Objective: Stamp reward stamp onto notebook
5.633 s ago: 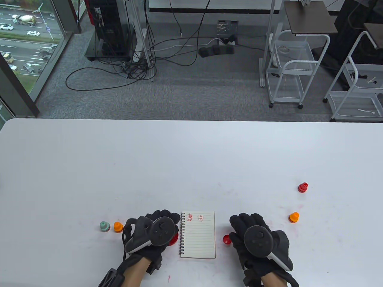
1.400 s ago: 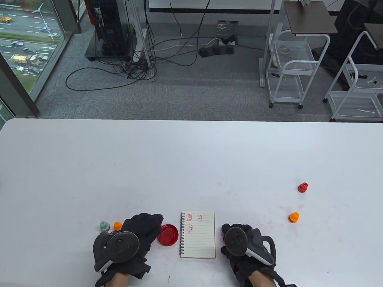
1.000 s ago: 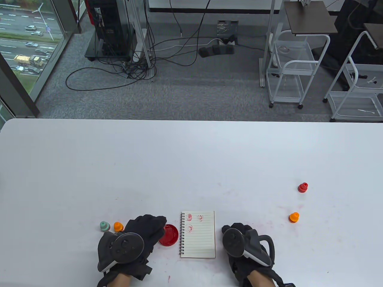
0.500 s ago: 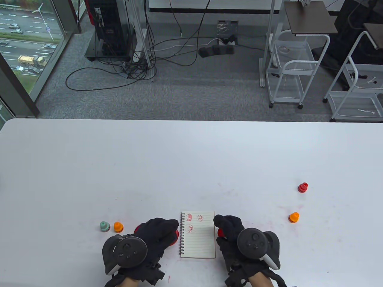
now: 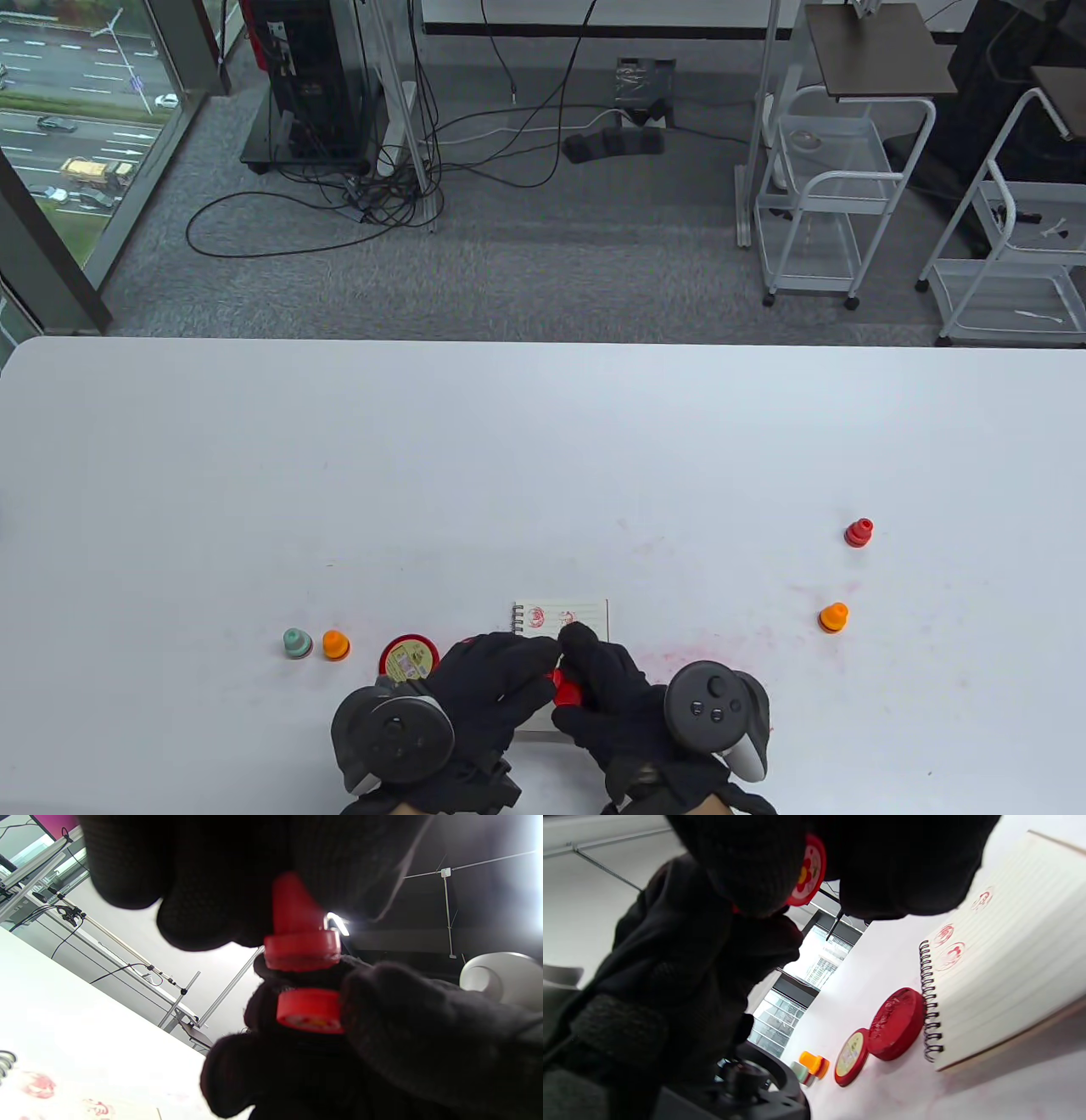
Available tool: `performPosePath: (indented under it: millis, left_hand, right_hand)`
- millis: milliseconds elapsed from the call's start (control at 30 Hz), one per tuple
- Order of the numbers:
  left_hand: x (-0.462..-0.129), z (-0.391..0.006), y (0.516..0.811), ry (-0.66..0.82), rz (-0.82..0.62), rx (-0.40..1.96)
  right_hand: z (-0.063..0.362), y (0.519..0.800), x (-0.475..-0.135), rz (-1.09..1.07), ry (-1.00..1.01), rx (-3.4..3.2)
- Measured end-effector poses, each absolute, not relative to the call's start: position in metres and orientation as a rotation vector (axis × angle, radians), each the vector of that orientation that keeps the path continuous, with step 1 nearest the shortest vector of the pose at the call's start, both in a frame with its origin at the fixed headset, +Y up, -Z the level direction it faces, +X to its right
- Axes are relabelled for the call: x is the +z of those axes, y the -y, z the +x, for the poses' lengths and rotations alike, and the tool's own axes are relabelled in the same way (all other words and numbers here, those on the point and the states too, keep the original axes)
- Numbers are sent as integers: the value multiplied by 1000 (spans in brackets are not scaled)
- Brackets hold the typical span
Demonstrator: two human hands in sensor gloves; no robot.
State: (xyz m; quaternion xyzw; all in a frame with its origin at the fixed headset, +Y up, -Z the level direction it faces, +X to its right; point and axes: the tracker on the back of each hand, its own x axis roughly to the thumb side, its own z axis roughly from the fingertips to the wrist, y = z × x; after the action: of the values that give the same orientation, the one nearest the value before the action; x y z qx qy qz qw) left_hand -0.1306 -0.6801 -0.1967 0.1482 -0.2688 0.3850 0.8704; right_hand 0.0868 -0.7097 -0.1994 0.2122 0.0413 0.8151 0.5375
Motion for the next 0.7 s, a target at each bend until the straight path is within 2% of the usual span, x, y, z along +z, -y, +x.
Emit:
performPosePath:
  millis: [367, 700]
  left_hand:
    - [-199, -127, 685, 557, 248, 885]
    - [-202, -132, 689, 506, 216, 1067]
  right_hand:
    - [92, 716, -201, 444, -121, 1754]
    - [94, 714, -200, 443, -90, 1718]
